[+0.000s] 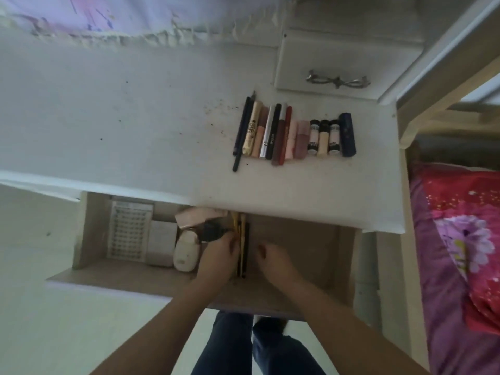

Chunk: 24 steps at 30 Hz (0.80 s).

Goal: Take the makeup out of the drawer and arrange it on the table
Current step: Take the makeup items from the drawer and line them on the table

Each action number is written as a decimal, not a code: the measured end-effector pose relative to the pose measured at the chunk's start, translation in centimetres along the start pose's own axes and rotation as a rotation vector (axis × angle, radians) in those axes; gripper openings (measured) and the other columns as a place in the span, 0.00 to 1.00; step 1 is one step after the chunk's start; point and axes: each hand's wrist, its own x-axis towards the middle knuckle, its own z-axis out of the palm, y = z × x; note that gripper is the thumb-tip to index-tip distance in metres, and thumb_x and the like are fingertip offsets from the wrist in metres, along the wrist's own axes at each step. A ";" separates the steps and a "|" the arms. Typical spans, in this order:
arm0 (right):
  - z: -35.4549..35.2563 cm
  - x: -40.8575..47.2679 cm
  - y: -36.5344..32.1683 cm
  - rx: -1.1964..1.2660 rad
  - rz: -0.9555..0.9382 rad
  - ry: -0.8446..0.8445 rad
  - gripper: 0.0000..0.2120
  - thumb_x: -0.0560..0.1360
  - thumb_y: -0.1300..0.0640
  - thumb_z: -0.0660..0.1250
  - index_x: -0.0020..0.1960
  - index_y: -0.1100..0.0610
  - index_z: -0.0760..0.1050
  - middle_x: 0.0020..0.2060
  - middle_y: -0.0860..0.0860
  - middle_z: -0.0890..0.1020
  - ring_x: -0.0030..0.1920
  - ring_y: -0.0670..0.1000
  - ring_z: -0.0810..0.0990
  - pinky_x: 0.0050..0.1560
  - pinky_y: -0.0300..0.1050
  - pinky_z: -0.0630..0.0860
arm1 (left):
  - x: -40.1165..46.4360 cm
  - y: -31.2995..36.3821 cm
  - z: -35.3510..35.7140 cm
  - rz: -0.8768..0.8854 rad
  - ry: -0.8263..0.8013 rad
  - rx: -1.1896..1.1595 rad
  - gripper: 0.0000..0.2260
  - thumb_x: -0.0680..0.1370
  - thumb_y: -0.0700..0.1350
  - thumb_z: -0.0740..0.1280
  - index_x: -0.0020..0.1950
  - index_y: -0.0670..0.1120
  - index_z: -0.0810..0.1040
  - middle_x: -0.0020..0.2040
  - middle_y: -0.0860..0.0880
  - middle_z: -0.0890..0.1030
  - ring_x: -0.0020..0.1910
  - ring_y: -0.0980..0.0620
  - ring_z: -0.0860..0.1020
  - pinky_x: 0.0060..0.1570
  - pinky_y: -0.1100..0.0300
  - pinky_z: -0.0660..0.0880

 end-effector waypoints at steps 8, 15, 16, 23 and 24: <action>3.3 4.2 0.8 -0.078 0.038 0.078 0.15 0.80 0.50 0.55 0.49 0.55 0.78 0.48 0.56 0.82 0.47 0.57 0.80 0.41 0.43 0.71 | 3.8 -0.1 3.1 -0.094 -0.114 0.257 0.11 0.81 0.43 0.56 0.54 0.41 0.75 0.48 0.41 0.81 0.46 0.41 0.80 0.43 0.49 0.78; 1.2 3.0 4.0 -0.304 0.059 0.238 0.13 0.80 0.57 0.56 0.63 0.59 0.70 0.53 0.59 0.80 0.52 0.59 0.80 0.49 0.51 0.76 | 4.2 1.2 4.7 -0.036 -0.109 0.416 0.10 0.81 0.40 0.55 0.60 0.42 0.70 0.51 0.42 0.80 0.48 0.42 0.80 0.40 0.52 0.75; 0.6 2.7 4.7 -0.319 0.073 0.250 0.13 0.80 0.57 0.56 0.62 0.59 0.69 0.53 0.59 0.80 0.53 0.59 0.80 0.48 0.50 0.75 | 4.2 1.5 4.8 -0.070 -0.132 0.382 0.10 0.80 0.41 0.56 0.59 0.42 0.72 0.52 0.42 0.80 0.49 0.42 0.79 0.42 0.52 0.76; -2.9 -1.6 4.7 -0.361 -0.117 0.245 0.11 0.76 0.51 0.62 0.56 0.53 0.69 0.49 0.52 0.77 0.43 0.54 0.79 0.38 0.46 0.74 | 1.7 1.7 2.5 -0.086 -0.205 -0.092 0.08 0.76 0.45 0.64 0.54 0.46 0.73 0.43 0.47 0.79 0.40 0.49 0.79 0.40 0.56 0.77; -3.3 -2.6 4.1 -0.358 -0.179 0.266 0.10 0.75 0.51 0.62 0.55 0.52 0.69 0.48 0.51 0.76 0.42 0.53 0.78 0.39 0.47 0.75 | 0.9 1.2 1.7 -0.060 -0.206 -0.149 0.08 0.76 0.45 0.64 0.53 0.47 0.73 0.42 0.50 0.79 0.38 0.52 0.78 0.38 0.61 0.76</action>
